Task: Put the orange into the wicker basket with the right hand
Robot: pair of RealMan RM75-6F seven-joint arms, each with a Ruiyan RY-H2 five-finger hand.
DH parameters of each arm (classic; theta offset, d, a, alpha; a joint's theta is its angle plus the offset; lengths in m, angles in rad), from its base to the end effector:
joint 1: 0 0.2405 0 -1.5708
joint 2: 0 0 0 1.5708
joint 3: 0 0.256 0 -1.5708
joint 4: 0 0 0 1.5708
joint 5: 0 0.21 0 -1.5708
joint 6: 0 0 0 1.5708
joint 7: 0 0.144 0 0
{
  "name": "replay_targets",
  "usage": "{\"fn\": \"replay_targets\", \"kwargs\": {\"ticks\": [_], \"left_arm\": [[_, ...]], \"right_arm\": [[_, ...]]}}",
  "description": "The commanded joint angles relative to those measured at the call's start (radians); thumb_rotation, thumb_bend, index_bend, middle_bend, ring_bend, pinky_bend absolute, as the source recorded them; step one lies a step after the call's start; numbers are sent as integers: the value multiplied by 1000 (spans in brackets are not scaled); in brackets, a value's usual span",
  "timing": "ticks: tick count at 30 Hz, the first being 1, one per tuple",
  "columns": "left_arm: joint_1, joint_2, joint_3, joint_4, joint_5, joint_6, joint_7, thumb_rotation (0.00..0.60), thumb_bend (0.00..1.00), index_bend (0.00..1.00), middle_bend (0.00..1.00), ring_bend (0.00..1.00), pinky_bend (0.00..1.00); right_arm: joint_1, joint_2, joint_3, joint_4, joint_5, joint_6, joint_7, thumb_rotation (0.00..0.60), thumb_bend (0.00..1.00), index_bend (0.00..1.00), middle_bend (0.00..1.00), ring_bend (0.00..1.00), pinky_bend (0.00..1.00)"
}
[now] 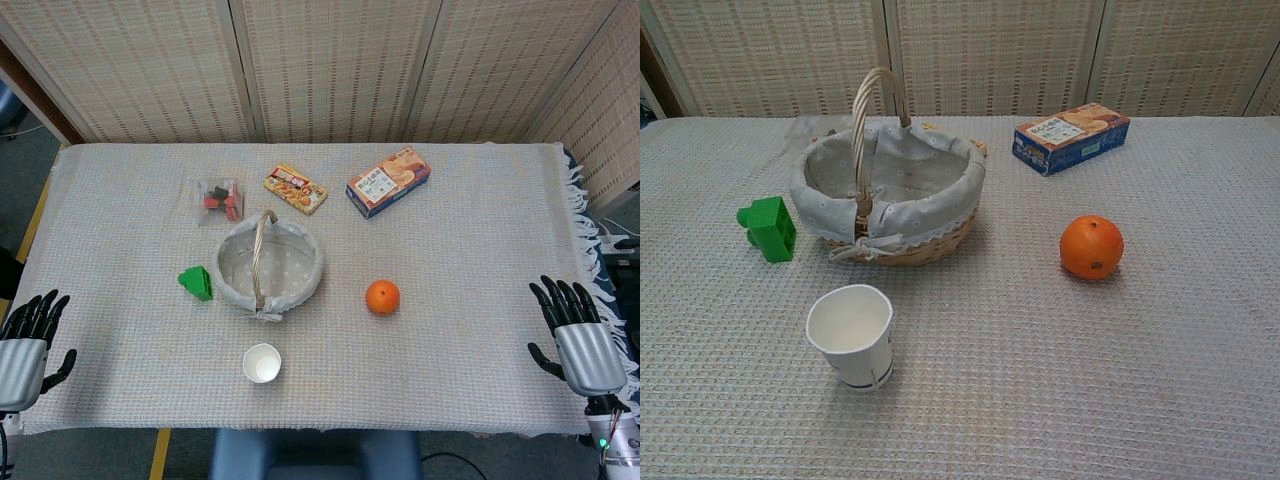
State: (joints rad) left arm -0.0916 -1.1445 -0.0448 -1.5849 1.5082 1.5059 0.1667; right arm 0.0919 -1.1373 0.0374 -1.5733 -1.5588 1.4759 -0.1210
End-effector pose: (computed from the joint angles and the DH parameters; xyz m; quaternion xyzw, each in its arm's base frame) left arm -0.3111 0.1823 0.1550 -0.6238 -0.3282 -0.3470 0.6186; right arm -0.3097 -0.1808 0.1506 0.6416 -0.3347 0.3536 0.5927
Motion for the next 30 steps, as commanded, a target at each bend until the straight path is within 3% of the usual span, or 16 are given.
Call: {"fn": "replay_targets", "kwargs": {"ticks": [1, 11, 15, 22, 30], "left_arm": [[-1, 1, 0, 0, 0, -1, -1, 600, 375, 0, 0, 0, 99], [0, 3, 1, -5, -4, -3, -3, 600, 374, 0, 0, 0, 100], [-1, 4, 0, -9, -10, -10, -10, 600, 374, 0, 0, 0, 99], [-2, 14, 7, -21, -14, -24, -19, 600, 375, 0, 0, 0, 99], [-3, 18, 10, -23, -10, -26, -20, 600, 374, 0, 0, 0, 99]], "right_arm": [[1, 4, -2, -7, 7, -8, -3, 600, 182, 0, 0, 0, 18], [1, 29, -13, -69, 42, -53, -2, 600, 181, 0, 0, 0, 18], [26, 25, -10, -132, 66, -108, -18, 600, 134, 0, 0, 0, 18], [174, -77, 61, -244, 302, -322, -339, 600, 107, 0, 0, 0, 18], [316, -272, 146, -233, 535, -365, -551, 600, 108, 0, 0, 0, 18]]}}
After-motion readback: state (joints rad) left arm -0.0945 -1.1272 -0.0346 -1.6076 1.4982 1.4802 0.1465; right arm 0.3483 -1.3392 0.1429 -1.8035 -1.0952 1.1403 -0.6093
